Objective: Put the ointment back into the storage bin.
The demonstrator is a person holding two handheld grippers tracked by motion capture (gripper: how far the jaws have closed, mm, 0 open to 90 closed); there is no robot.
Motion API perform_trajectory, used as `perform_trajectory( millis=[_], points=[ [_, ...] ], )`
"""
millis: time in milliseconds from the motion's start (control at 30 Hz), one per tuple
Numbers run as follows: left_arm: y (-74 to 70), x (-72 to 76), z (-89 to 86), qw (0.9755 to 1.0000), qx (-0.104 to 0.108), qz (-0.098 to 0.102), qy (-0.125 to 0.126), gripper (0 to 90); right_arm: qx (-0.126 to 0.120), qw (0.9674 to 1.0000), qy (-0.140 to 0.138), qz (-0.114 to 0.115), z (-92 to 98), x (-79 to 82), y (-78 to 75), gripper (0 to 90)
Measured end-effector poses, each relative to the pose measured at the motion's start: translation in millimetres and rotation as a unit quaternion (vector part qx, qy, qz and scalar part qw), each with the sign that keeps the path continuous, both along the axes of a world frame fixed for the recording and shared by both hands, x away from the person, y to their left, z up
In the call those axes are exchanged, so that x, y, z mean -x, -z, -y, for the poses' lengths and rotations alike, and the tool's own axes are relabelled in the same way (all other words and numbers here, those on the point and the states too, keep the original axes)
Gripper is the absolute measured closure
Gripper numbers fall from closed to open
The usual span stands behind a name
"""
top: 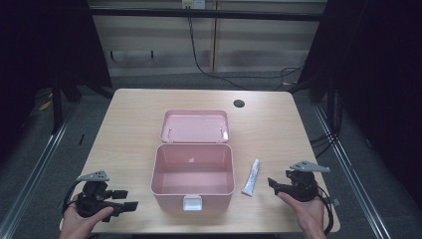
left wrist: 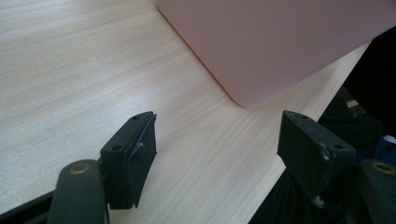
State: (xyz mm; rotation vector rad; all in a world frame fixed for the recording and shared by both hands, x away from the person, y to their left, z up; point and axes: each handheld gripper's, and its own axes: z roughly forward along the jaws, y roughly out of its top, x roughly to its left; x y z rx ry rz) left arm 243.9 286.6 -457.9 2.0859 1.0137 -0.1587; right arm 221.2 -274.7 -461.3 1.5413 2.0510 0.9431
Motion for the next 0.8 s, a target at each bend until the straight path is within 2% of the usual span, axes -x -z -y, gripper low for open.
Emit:
perform_trajectory(
  millis=[167,300,333,367,433,800],
  points=[
    [0.2,0.4,1.2,1.0,-0.002,-0.001,-0.001,28.0,-0.007,1.0,-0.005,-0.002,0.1,0.2,-0.2,27.4],
    [0.2,0.3,1.0,1.0,-0.004,-0.001,0.002,28.1,-0.024,0.9997,-0.008,-0.004,1.2,2.3,-3.9,36.0],
    [0.6,0.5,1.4,1.0,-0.003,0.0,-0.001,28.0,-0.037,0.9991,-0.011,-0.016,0.9,2.5,-6.1,40.3],
    [0.6,0.5,1.4,1.0,-0.002,0.0,-0.001,28.0,-0.037,0.9991,-0.011,-0.016,0.9,2.5,-6.1,40.3],
    [0.6,0.6,1.3,1.0,-0.002,-0.001,-0.004,28.0,-0.058,0.9972,-0.017,-0.044,-2.4,0.7,-8.6,40.8],
    [1.0,0.4,0.8,1.0,-0.001,-0.002,-0.003,28.0,-0.04,0.9973,-0.032,-0.054,-18.7,-7.1,-21.2,47.1]
  ],
)
